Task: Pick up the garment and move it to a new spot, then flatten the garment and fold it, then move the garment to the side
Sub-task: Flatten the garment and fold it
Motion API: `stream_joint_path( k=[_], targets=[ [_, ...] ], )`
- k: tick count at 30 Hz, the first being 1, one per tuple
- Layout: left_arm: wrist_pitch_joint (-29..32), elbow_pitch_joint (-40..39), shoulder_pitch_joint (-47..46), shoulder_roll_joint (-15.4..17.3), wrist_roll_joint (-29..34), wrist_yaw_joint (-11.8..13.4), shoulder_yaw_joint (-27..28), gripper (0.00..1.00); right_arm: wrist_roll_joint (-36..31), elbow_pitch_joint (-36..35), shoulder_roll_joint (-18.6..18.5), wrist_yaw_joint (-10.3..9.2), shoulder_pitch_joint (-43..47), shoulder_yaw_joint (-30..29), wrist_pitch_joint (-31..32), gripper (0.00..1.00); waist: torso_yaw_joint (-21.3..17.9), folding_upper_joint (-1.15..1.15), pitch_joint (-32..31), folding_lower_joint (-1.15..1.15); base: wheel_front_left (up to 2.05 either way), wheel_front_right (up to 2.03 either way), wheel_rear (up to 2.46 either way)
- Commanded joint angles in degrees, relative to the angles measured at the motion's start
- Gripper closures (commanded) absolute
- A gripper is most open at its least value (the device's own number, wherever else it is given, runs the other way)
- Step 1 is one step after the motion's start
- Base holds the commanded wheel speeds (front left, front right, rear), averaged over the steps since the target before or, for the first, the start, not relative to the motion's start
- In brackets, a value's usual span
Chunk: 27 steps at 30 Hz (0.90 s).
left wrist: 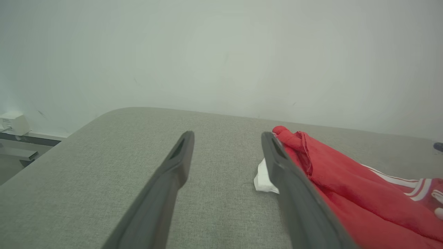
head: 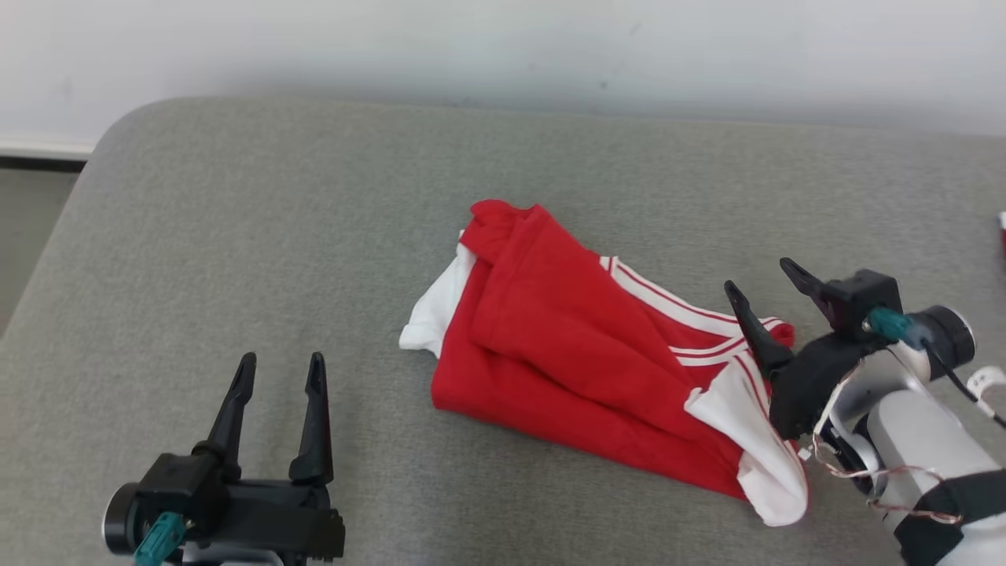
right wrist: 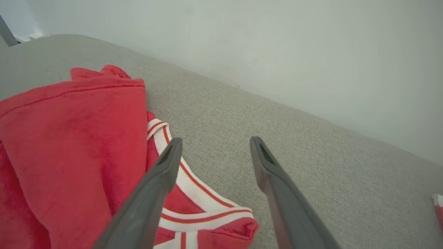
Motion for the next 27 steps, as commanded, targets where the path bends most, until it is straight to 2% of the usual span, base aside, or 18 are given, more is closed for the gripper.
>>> stream_joint_path(
  k=[1,9,16,21,22,23,27],
  targets=[
    [-0.02,0.35,-1.15,-0.51,0.64,-0.53,0.3,0.0,0.79,1.86,-1.11,-0.17,-1.69,1.8,1.28,0.0,2.56,0.0,2.0,0.0,0.0,0.0,0.0],
    [-0.03,1.34,-2.3,-2.04,0.86,-1.74,0.8,0.0,5.95,10.08,-5.1,-0.17,-8.67,13.91,7.26,0.0,5.91,0.0,4.25,0.0,0.0,0.0,0.0],
    [-0.03,1.68,-2.96,-2.28,0.84,-1.89,0.81,0.0,9.82,13.75,-8.13,-0.17,-12.3,24.82,11.73,0.0,6.43,0.0,4.92,0.0,0.0,0.0,0.0],
    [-0.03,1.48,-3.74,-2.29,-0.27,-1.43,0.16,0.0,12.67,16.89,-8.9,-0.17,-14.84,31.01,15.07,0.0,6.65,0.0,5.41,0.0,0.0,0.0,0.0],
    [-0.03,1.45,-3.91,-2.28,-0.39,-1.36,0.04,0.0,13.49,17.28,-8.88,-0.17,-15.13,32.12,15.75,0.56,6.7,0.0,5.45,0.0,0.0,0.0,0.0],
    [-0.03,1.42,-4.02,-2.29,-0.49,-1.3,-0.06,0.0,14.57,17.43,-8.92,-0.17,-15.64,32.84,16.0,1.0,6.71,0.0,5.45,0.0,0.0,0.0,0.0],
    [-0.03,1.4,-3.76,-2.3,-0.76,-0.86,0.15,0.0,18.04,18.34,-9.82,-0.22,-18.65,32.68,13.9,1.0,6.24,0.0,5.24,0.0,0.0,0.0,0.0]
  ],
)
